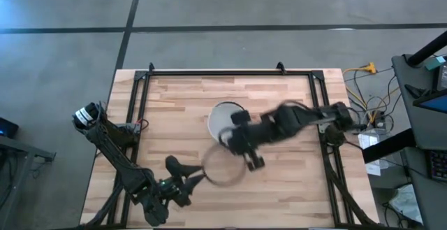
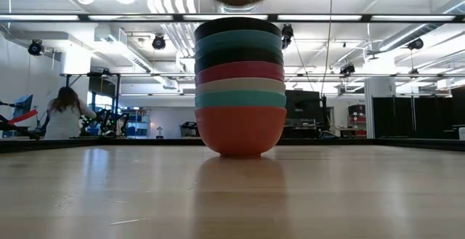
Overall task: Nest bowls inside each other
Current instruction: Stack the white bowl on the black bowl
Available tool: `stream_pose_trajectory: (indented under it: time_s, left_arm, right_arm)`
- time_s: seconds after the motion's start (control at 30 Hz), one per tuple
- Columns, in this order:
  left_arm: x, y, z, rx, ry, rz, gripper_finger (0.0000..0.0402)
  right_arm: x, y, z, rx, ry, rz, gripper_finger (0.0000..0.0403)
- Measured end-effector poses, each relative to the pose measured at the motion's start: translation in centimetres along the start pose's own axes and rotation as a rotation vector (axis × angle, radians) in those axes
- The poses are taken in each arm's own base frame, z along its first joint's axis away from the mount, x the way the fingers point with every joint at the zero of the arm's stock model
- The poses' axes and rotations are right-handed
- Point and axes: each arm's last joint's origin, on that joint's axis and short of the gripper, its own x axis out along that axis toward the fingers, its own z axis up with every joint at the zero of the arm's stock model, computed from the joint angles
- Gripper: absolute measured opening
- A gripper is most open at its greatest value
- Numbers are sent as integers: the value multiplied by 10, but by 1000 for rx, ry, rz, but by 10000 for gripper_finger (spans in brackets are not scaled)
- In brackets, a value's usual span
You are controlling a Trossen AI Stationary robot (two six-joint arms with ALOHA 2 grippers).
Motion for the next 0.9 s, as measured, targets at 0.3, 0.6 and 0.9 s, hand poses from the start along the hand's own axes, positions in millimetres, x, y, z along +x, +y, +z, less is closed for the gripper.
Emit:
stream_pose_trajectory:
  time_s: [0.3,0.6,0.9]
  left_arm:
    - [0,4,-2,22,37,146,164]
    - [0,5,-2,52,41,147,164]
    - [2,5,-3,51,44,150,164]
  right_arm:
    - [16,-86,-18,192,35,-26,9]
    - [16,-83,-26,104,116,9,9]
    - [17,-60,-20,47,125,42,9]
